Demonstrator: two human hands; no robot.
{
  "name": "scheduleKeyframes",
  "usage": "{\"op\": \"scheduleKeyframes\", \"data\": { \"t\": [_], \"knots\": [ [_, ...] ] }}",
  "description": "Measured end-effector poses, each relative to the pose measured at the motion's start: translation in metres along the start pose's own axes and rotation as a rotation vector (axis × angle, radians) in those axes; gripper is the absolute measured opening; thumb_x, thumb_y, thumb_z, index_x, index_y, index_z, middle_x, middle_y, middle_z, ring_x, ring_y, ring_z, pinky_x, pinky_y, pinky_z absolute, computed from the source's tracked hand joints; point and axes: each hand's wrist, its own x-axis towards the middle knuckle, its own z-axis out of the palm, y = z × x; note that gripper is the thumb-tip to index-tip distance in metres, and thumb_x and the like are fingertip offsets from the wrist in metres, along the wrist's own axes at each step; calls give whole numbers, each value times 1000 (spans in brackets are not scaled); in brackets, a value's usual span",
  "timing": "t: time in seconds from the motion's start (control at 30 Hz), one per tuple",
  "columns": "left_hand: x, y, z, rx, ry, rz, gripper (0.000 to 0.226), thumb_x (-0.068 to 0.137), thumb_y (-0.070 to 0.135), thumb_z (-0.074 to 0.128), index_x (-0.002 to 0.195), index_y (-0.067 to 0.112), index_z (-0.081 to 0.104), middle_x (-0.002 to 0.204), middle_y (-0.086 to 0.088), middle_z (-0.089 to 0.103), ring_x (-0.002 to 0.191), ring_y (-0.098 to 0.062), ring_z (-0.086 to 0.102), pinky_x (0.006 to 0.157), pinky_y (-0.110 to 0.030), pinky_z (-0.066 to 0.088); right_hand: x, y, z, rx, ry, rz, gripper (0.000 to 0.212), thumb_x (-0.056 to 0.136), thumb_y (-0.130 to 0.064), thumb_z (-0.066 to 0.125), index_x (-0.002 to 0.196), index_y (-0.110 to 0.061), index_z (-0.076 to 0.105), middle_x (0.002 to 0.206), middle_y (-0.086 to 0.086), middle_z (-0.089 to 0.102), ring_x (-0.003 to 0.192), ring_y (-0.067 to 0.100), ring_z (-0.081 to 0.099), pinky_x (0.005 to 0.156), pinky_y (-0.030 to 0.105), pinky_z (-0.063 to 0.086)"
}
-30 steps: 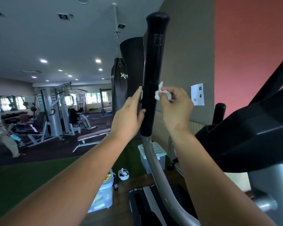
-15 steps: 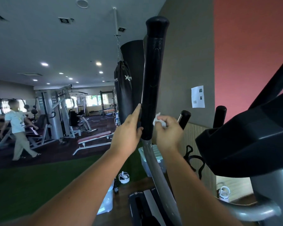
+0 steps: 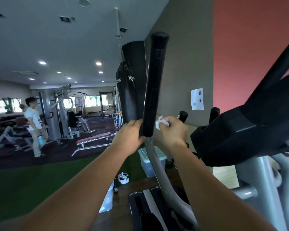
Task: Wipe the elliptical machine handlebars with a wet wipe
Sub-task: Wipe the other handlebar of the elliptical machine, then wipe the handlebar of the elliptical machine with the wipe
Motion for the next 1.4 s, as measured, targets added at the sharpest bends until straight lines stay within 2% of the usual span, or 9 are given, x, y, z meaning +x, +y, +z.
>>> {"op": "scheduleKeyframes", "data": {
  "t": [0.1, 0.2, 0.43, 0.53, 0.67, 0.8, 1.03, 1.23, 1.4],
  "knots": [
    [-18, 13, -10, 8, -85, 11, 58, 94, 36, 66, 147, 18, 52, 138, -7, 57, 127, -29, 55, 107, -42, 47, -22, -22, -21, -49, -5, -81, 16, 93, -11, 58, 88, -16, 72, 86, -14, 66, 63, 1, 54, 47, 3, 39],
    [-40, 28, -17, -62, -135, 34, 50, 91, 43, 66, 136, 22, 62, 132, -4, 60, 121, -29, 59, 102, -43, 49, -53, -37, -42, -141, -3, -142, 13, 90, -10, 58, 86, -16, 70, 86, -10, 70, 66, 7, 59, 52, 10, 41],
    [-110, 78, -24, -219, -262, 157, 44, 93, 46, 64, 129, 22, 65, 131, 0, 63, 119, -23, 61, 98, -34, 48, -152, -59, -109, -166, 155, -112, 7, 87, -11, 64, 83, -13, 69, 86, -1, 72, 75, 14, 59, 57, 6, 41],
    [-153, 106, -20, -311, -300, 232, 45, 93, 47, 65, 129, 21, 65, 127, 0, 63, 115, -21, 61, 98, -37, 48, -197, -61, -140, -213, 213, -76, 5, 86, -14, 65, 85, -17, 69, 83, -8, 70, 75, 14, 61, 63, 19, 46],
    [-203, 150, -15, -390, -371, 296, 45, 92, 50, 66, 126, 21, 66, 125, 3, 62, 117, -20, 59, 100, -36, 46, -249, -56, -186, -268, 270, 6, 3, 86, -16, 66, 86, -16, 70, 73, -6, 66, 64, 8, 56, 56, 14, 43],
    [-234, 200, -11, -480, -463, 324, 42, 91, 49, 67, 123, 23, 66, 122, 5, 63, 113, -18, 60, 95, -33, 46, -290, -49, -242, -343, 334, 101, 4, 84, -17, 67, 84, -14, 69, 74, 9, 69, 64, 20, 58, 63, 36, 51],
    [-265, 323, -2, -577, -536, 499, 37, 90, 47, 69, 117, 22, 69, 115, 2, 67, 101, -20, 63, 91, -33, 49, -343, -42, -382, -510, 478, 206, 9, 85, -22, 67, 92, -23, 73, 70, -3, 66, 64, 14, 59, 55, 23, 45],
    [-275, 470, 0, -666, -607, 644, 41, 89, 48, 71, 122, 23, 69, 113, 2, 67, 105, -19, 64, 92, -34, 51, -364, -44, -532, -659, 616, 224, 10, 83, -19, 71, 90, -24, 75, 68, -9, 66, 66, 11, 61, 51, 13, 45],
    [-277, 607, 5, -732, -651, 718, 41, 88, 47, 72, 121, 21, 68, 113, 3, 67, 102, -18, 65, 93, -34, 51, -361, -26, -663, -702, 682, 240, 8, 79, -22, 70, 77, -30, 72, 65, -9, 67, 69, 22, 72, 70, 41, 62]
  ]
}}
